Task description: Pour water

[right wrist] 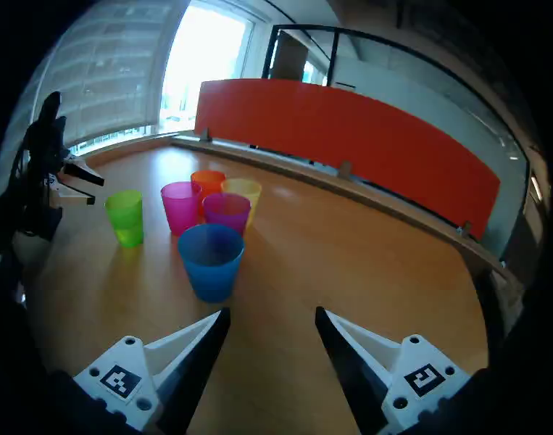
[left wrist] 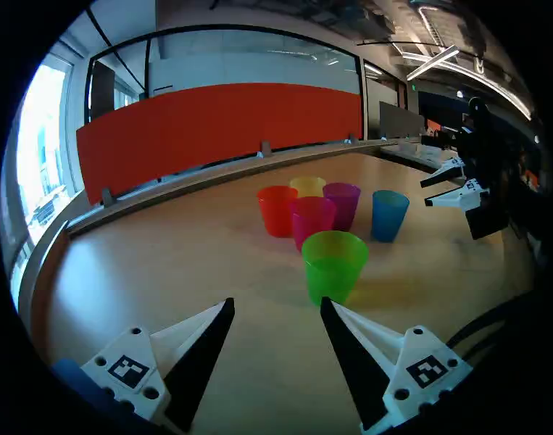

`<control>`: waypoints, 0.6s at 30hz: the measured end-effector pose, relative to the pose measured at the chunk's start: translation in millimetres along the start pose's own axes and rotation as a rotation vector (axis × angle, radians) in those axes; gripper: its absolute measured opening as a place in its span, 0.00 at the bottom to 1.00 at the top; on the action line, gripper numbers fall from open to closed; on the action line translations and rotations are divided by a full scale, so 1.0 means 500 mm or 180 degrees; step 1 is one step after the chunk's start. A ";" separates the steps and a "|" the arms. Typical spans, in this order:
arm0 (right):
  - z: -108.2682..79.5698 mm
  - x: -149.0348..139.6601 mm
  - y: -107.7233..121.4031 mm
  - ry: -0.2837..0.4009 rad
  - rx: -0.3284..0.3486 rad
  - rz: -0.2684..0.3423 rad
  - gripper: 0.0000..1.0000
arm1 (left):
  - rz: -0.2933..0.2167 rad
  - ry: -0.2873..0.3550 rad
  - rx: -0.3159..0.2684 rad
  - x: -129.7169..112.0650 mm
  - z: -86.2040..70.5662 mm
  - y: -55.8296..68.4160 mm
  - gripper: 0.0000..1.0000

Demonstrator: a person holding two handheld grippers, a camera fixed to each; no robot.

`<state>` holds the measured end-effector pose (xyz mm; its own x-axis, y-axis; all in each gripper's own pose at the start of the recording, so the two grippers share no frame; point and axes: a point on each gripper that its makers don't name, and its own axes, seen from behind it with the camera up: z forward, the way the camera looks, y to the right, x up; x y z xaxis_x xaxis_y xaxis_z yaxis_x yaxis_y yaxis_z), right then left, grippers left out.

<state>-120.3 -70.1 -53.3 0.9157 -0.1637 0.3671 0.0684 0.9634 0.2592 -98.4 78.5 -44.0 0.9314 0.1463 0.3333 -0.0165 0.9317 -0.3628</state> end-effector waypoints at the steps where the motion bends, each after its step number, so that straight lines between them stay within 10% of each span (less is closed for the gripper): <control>1: -0.002 0.005 0.006 0.0036 -0.0042 0.0027 0.90 | -0.0006 0.0025 0.0024 0.003 -0.002 -0.003 0.87; 18: -0.038 0.080 0.104 0.0719 -0.0775 0.0391 0.90 | -0.0269 0.0515 0.0572 0.050 -0.053 -0.079 0.88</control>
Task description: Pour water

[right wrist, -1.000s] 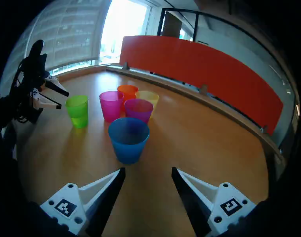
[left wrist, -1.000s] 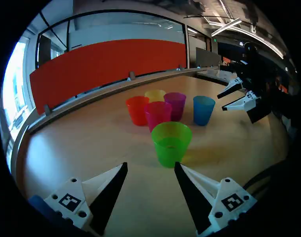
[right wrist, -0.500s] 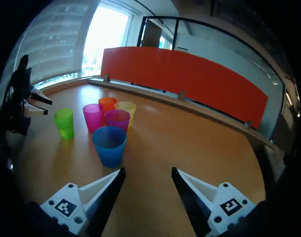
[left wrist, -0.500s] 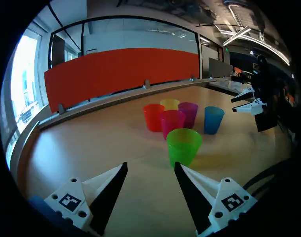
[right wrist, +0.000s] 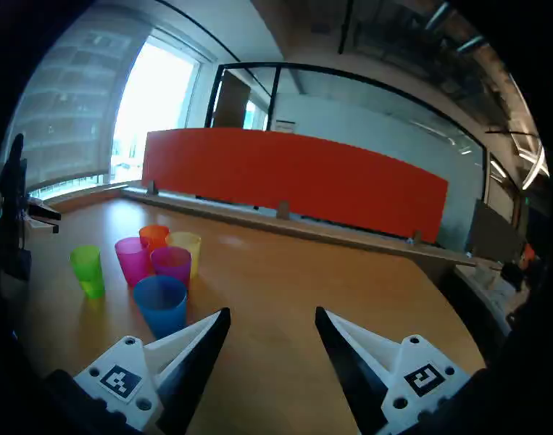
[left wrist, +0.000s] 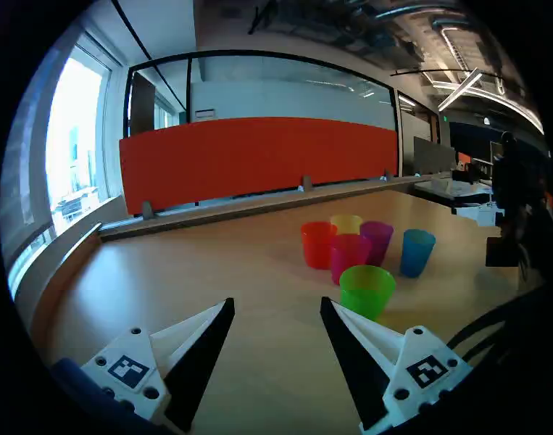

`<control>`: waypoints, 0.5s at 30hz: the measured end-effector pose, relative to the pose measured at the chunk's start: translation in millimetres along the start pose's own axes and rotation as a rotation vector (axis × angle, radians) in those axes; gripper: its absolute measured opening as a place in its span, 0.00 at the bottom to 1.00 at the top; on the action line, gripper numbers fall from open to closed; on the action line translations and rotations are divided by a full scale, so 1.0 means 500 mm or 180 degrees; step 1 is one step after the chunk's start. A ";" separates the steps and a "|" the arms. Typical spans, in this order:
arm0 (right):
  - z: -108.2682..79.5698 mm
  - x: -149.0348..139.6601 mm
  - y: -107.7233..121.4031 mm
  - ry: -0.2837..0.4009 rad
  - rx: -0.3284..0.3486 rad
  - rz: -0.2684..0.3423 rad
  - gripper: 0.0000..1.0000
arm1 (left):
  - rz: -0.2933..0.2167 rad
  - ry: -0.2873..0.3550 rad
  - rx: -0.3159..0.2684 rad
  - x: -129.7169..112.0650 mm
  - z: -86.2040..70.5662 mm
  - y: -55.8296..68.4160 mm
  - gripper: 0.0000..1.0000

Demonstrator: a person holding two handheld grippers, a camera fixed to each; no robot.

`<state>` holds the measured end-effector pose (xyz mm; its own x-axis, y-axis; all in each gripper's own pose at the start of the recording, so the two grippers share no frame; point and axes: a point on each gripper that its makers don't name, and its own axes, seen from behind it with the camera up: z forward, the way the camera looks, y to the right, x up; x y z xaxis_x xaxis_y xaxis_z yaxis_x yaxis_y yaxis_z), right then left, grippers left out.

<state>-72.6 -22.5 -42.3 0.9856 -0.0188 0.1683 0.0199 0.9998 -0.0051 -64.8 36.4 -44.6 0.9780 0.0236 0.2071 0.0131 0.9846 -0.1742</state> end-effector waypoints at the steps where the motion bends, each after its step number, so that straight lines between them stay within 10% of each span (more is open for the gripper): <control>1: -0.001 0.007 0.005 0.0050 -0.0036 0.0033 0.90 | -0.0016 0.0038 0.0032 0.005 -0.002 -0.003 0.88; 15: -0.023 0.065 0.052 0.0622 -0.0405 0.0385 0.90 | -0.0267 0.0584 0.0438 0.067 -0.038 -0.038 0.87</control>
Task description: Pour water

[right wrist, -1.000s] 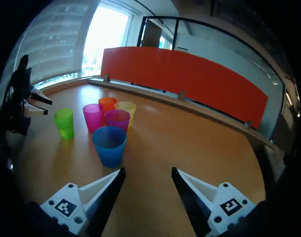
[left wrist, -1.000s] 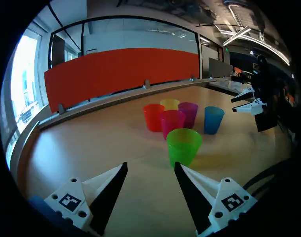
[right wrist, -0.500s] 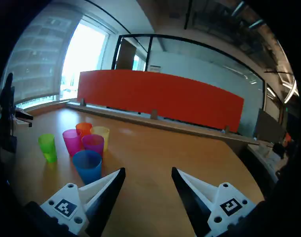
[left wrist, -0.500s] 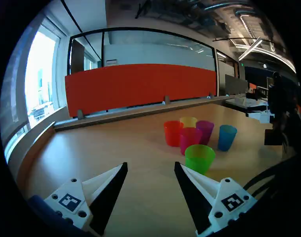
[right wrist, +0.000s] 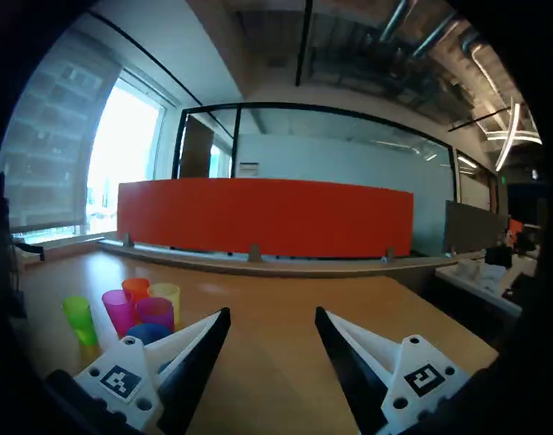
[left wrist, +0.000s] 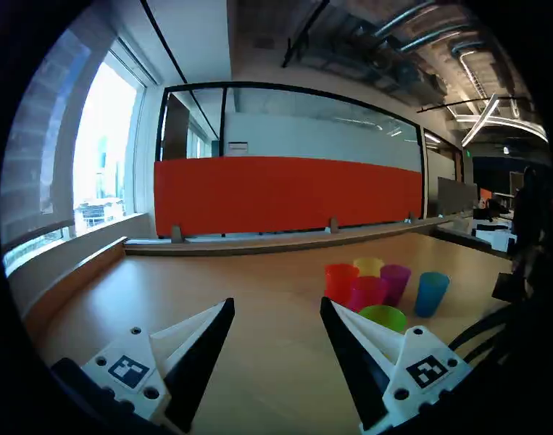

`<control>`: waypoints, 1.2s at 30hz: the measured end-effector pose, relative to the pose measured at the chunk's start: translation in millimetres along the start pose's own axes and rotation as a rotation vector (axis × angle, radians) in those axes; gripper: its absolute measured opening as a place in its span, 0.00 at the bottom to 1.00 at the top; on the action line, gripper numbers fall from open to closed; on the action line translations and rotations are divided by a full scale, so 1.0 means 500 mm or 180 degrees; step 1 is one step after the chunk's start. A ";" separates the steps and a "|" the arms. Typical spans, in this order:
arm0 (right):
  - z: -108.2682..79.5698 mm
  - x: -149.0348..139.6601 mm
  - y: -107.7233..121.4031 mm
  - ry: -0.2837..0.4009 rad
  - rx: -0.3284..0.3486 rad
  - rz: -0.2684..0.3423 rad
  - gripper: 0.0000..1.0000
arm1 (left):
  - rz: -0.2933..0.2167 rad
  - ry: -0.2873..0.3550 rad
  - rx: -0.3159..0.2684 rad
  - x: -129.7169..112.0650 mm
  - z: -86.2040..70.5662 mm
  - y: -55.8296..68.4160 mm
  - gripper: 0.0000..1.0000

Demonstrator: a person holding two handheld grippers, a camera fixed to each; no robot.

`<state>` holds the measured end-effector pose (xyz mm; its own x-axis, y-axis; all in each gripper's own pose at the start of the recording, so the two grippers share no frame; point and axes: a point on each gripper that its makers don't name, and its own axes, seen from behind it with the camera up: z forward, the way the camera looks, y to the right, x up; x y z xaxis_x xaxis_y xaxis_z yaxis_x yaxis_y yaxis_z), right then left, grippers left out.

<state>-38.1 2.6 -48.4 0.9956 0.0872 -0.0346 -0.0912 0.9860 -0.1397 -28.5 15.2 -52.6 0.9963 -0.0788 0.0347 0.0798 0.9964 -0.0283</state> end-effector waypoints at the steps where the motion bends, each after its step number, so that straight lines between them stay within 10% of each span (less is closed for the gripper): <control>1: 0.000 -0.001 0.000 0.0012 -0.0010 0.0008 0.90 | -0.0012 0.0028 0.0039 0.002 -0.002 -0.003 0.87; 36: 0.001 0.037 0.011 0.0103 -0.0316 0.0008 0.90 | -0.0156 0.0507 0.0774 0.042 -0.008 -0.065 0.87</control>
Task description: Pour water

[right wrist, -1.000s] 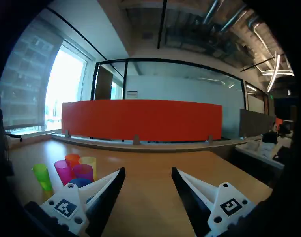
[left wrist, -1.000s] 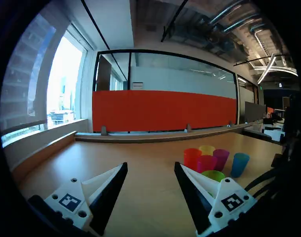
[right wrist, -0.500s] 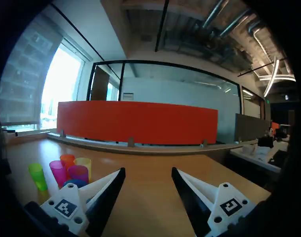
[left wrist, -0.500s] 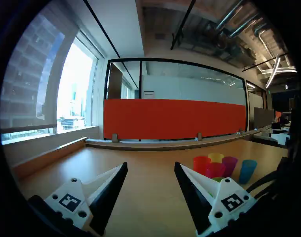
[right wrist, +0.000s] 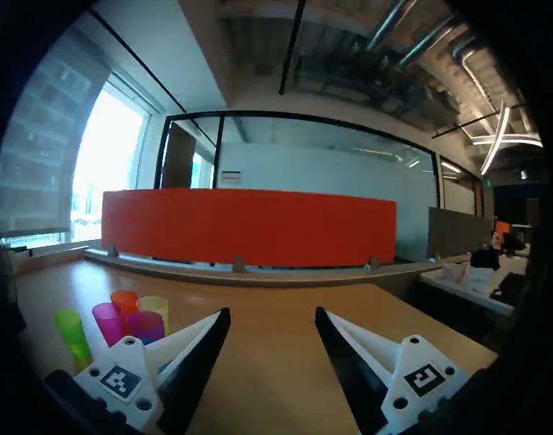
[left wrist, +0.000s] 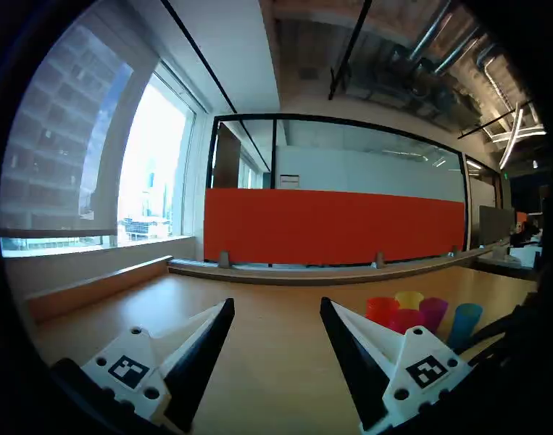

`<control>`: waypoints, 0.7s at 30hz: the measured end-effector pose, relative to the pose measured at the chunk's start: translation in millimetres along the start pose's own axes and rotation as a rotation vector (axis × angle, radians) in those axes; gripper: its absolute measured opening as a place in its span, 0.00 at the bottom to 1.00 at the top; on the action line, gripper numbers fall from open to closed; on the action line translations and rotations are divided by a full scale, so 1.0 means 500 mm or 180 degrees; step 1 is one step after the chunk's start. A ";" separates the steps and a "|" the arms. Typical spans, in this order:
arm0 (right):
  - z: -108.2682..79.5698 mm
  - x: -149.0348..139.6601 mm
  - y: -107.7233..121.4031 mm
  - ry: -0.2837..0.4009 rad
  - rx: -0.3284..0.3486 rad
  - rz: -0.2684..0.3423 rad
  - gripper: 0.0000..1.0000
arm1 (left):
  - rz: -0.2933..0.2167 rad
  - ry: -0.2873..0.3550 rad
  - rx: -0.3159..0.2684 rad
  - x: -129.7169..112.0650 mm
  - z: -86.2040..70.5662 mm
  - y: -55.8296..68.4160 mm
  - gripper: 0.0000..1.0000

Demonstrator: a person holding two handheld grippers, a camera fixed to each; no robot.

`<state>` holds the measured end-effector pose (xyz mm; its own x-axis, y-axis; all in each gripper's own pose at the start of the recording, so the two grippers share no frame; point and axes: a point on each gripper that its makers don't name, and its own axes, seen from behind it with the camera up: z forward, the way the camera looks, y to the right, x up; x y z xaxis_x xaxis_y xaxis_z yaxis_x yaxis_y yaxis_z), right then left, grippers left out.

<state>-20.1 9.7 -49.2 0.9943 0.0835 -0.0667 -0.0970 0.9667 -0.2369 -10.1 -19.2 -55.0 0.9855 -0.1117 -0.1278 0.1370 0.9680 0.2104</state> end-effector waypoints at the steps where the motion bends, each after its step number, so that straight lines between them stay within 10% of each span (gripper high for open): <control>1: -0.001 0.000 0.001 -0.0001 -0.0014 0.0008 0.90 | -0.0009 0.0000 -0.0001 -0.002 0.002 0.001 0.87; 21: 0.003 0.029 -0.003 0.0018 -0.0095 0.0060 0.91 | 0.0085 0.0006 -0.0008 -0.037 0.026 0.007 0.87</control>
<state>-5.4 9.7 -48.5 0.9920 0.1002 -0.0771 -0.1172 0.9572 -0.2645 -26.4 -16.7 -39.1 0.9886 -0.0855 -0.1240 0.1105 0.9711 0.2113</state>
